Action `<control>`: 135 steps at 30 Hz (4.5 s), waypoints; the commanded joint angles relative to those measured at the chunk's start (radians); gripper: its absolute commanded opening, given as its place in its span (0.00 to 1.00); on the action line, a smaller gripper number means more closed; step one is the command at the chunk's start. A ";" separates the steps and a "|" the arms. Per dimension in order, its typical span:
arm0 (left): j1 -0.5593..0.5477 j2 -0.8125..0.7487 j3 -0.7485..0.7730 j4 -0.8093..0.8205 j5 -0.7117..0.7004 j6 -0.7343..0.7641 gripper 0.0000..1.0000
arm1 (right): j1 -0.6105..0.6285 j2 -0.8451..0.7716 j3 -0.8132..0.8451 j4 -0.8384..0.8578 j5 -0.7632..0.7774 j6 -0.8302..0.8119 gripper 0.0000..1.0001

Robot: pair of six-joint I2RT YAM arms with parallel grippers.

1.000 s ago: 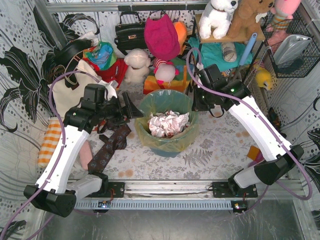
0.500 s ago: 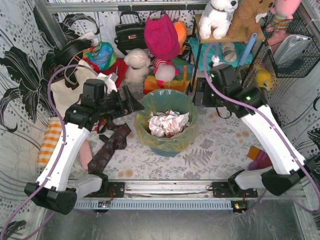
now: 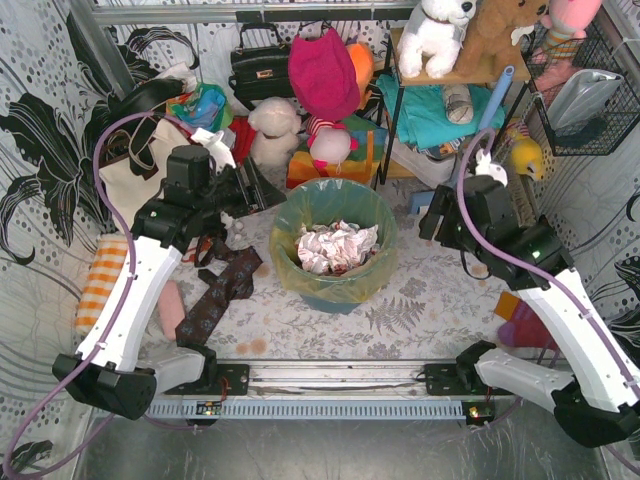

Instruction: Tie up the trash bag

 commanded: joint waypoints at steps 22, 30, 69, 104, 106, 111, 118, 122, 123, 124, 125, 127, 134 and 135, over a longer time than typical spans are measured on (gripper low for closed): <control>-0.003 0.048 -0.067 0.112 0.029 0.000 0.46 | 0.000 -0.247 -0.906 0.838 -0.416 0.493 0.54; -0.004 0.073 -0.070 0.100 0.036 0.001 0.33 | 0.000 -0.205 -0.997 0.967 -0.430 0.541 0.49; -0.011 0.051 -0.063 0.065 0.029 -0.028 0.17 | 0.000 -0.126 -1.022 1.033 -0.429 0.524 0.00; -0.015 -0.063 -0.050 -0.032 -0.141 -0.076 0.62 | -0.001 -0.321 -0.642 0.558 -0.151 0.304 0.00; -0.016 -0.079 -0.062 -0.044 -0.146 -0.077 0.65 | -0.001 -0.268 -0.614 0.559 -0.155 0.294 0.00; -0.015 -0.151 -0.114 -0.074 -0.268 -0.112 0.73 | -0.009 -0.155 -0.553 0.614 -0.197 0.255 0.00; -0.016 -0.209 -0.236 -0.072 -0.319 -0.194 0.73 | -0.093 -0.001 -0.481 0.689 -0.373 0.210 0.00; -0.016 -0.279 -0.368 -0.027 -0.340 -0.297 0.73 | -0.136 0.064 -0.457 0.723 -0.442 0.185 0.00; -0.015 -0.291 -0.400 -0.017 -0.337 -0.317 0.72 | -0.145 0.077 -0.447 0.725 -0.453 0.179 0.00; -0.015 -0.296 -0.427 -0.006 -0.326 -0.331 0.72 | -0.152 0.089 -0.437 0.726 -0.462 0.174 0.00; -0.016 -0.299 -0.458 0.011 -0.308 -0.347 0.72 | -0.160 0.099 -0.427 0.726 -0.470 0.168 0.00; -0.015 -0.296 -0.519 0.052 -0.264 -0.369 0.70 | -0.169 0.113 -0.411 0.725 -0.482 0.159 0.00; -0.017 -0.256 -0.681 0.265 -0.119 -0.412 0.62 | -0.172 0.123 -0.408 0.715 -0.503 0.164 0.00; -0.018 -0.249 -0.707 0.308 -0.091 -0.423 0.62 | -0.172 0.118 -0.412 0.718 -0.503 0.167 0.00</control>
